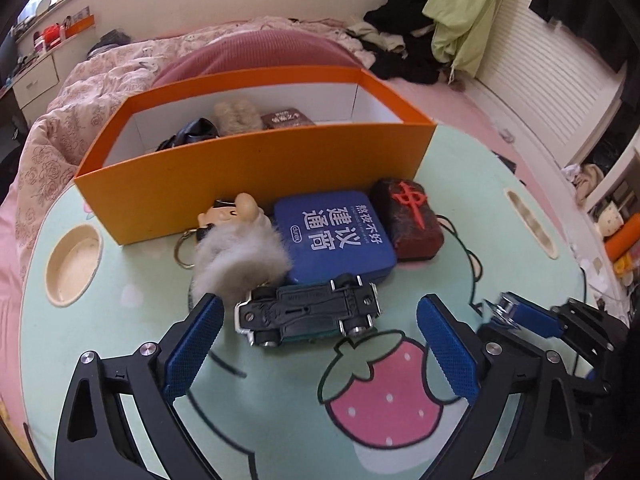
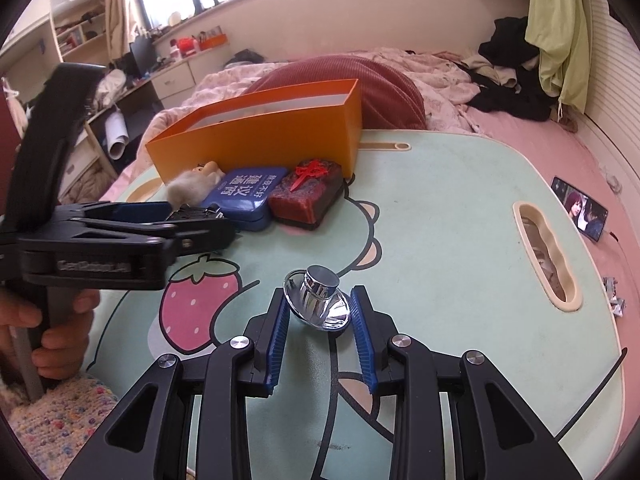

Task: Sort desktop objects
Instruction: 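Grasp the green toy car with the left gripper while the right holds the cap, then carry the car with the left gripper while the right carries the cap into the orange box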

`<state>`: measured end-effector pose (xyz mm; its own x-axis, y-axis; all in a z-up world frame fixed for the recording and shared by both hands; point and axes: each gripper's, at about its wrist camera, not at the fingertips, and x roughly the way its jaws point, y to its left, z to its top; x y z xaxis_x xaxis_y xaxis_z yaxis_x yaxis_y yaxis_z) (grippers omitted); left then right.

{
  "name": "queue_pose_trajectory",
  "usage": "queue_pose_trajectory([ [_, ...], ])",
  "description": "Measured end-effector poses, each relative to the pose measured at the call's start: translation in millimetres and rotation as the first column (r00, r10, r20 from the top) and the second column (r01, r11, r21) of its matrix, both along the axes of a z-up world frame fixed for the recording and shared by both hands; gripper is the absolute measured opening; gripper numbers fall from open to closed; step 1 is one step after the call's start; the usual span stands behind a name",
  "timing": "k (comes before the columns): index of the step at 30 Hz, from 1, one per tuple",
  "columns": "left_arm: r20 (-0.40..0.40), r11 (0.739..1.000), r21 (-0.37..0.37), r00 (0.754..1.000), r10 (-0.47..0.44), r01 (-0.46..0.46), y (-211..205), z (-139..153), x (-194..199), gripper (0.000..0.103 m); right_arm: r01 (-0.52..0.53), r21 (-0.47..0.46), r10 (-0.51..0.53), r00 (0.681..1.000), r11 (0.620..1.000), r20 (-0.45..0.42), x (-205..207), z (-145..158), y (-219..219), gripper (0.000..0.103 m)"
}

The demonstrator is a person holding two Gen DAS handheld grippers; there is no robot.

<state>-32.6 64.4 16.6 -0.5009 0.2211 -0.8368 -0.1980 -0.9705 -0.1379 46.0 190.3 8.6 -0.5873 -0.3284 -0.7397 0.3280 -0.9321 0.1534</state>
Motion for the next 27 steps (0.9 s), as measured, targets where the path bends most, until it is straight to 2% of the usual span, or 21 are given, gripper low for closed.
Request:
queue_pose_trajectory([
  [1, 0.006, 1.000, -0.002, 1.000, 0.004, -0.004, 0.7, -1.8, -1.8, 0.082, 0.000, 0.000, 0.000, 1.000, 1.000, 0.000, 0.0, 0.0, 0.0, 0.030],
  [2, 0.015, 1.000, -0.010, 1.000, 0.012, -0.012, 0.7, -3.5, -2.9, 0.074, 0.000, 0.001, 0.000, 1.000, 1.000, 0.000, 0.1, 0.1, 0.2, 0.030],
  [3, 0.016, 1.000, -0.006, 1.000, 0.011, -0.011, -0.1, -3.5, -1.4, 0.073, 0.000, 0.000, 0.000, 1.000, 1.000, 0.000, 0.1, 0.1, 0.2, 0.030],
  [10, -0.019, 0.998, 0.008, 0.997, -0.069, 0.069, -16.5, 7.8, 43.3, 0.073, 0.001, 0.002, -0.001, 1.000, 1.000, -0.001, 0.3, 0.2, -0.2, 0.030],
  [15, -0.079, 0.999, -0.009, 0.996, -0.043, 0.042, -35.5, 14.9, 73.4, 0.073, 0.001, 0.004, -0.001, 1.000, 1.000, -0.002, 0.4, 0.2, -0.4, 0.030],
  [17, -0.100, 1.000, -0.010, 0.995, -0.021, 0.020, -41.0, 13.3, 77.4, 0.073, 0.001, 0.006, -0.001, 1.000, 1.000, -0.002, 0.4, 0.1, 0.3, 0.030],
  [21, -0.083, 1.000, 0.022, 0.996, -0.018, 0.020, -44.8, 8.0, 73.6, 0.073, -0.001, 0.021, 0.001, 1.000, 1.000, -0.006, 1.4, 0.9, -0.2, 0.029],
  [27, -0.125, 1.000, 0.013, 0.992, -0.014, 0.015, -45.5, 17.9, 76.5, 0.073, -0.013, 0.023, 0.014, 1.000, 1.000, -0.015, -2.3, 10.8, -4.3, 0.029],
])
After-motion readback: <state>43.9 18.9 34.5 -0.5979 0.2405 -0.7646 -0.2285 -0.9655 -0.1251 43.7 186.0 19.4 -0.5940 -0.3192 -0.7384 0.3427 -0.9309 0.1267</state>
